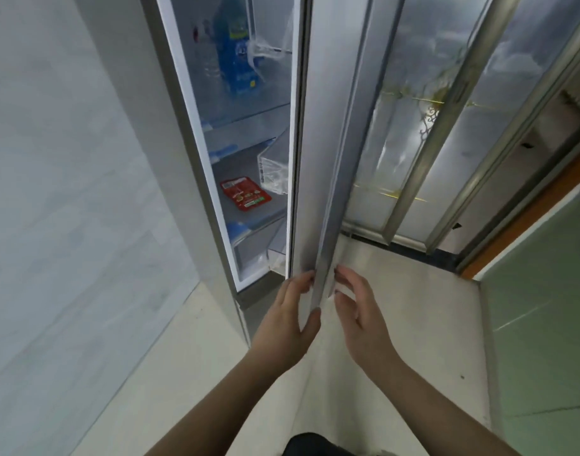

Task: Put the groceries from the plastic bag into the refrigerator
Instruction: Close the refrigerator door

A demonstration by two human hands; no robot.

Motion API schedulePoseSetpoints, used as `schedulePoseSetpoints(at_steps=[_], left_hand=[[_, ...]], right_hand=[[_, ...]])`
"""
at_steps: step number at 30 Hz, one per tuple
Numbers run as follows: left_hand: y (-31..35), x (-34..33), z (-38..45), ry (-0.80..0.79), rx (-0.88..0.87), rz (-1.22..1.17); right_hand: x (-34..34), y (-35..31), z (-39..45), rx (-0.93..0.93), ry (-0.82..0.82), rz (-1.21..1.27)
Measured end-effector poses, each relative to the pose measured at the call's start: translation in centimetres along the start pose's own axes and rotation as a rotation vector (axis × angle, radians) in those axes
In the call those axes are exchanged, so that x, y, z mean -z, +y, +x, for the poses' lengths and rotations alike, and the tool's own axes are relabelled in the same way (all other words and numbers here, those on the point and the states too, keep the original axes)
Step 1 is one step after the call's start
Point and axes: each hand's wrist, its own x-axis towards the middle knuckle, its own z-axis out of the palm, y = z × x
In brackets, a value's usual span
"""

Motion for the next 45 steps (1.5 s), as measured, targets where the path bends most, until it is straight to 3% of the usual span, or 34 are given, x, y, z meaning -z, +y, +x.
schedulePoseSetpoints(at_steps=[3,7,14,22,32,36,41,45], left_hand=[[-1.1,0.9,0.8,0.082,0.130,-0.011],[-1.6,2.3,1.9,0.230,0.231,0.062],[-0.7,3.5,4.2,0.408,0.226,0.159],[-0.3,2.3,4.6,0.580,0.260,0.143],[-1.9,3.7,7.0,0.769,0.412,0.132],[-2.0,4.7,7.9,0.727,0.399,0.338],[-2.5,5.0,8.7,0.610,0.281,0.901],[-3.5,5.6,9.5,0.478,0.395,1.030]], right_hand=[[0.0,-1.2,2.8,0.068,-0.002,-0.054],[0.5,-4.0,7.8,0.381,0.037,-0.174],[1.5,-6.6,15.2,0.742,0.226,-0.205],[1.6,-6.8,19.5,0.954,0.197,-0.248],[-1.2,-5.6,21.3,1.010,0.038,-0.468],[-2.9,-5.0,22.3,0.950,-0.111,-0.644],[-4.7,-4.1,24.1,0.874,-0.262,-0.861],[-5.1,-3.8,24.1,0.848,-0.305,-0.874]])
